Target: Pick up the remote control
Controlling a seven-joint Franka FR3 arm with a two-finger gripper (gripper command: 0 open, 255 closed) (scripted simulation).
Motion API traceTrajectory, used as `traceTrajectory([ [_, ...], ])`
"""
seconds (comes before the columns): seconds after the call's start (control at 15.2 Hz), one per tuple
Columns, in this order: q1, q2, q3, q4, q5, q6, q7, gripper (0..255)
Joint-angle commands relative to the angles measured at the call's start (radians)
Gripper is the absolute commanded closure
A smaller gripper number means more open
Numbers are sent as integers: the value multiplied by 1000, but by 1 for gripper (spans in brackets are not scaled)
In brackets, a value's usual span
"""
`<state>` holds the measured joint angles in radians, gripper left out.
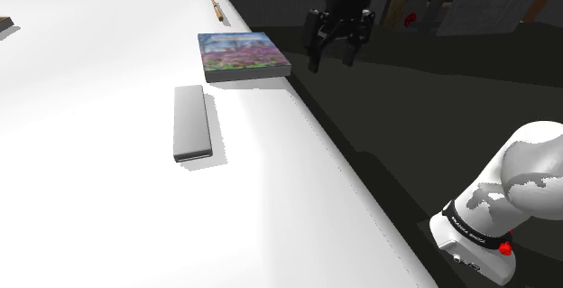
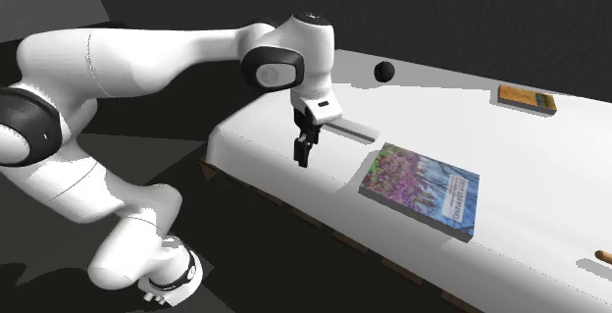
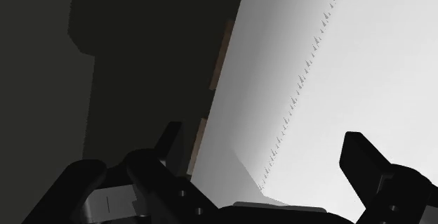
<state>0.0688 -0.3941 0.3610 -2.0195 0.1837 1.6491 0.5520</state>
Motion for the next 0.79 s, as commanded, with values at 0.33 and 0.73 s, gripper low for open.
traceTrajectory([
  [0.33,18,244,143,204,-86,40,202,0],
  [0.73,86,514,234,457,-245,14,392,0],
])
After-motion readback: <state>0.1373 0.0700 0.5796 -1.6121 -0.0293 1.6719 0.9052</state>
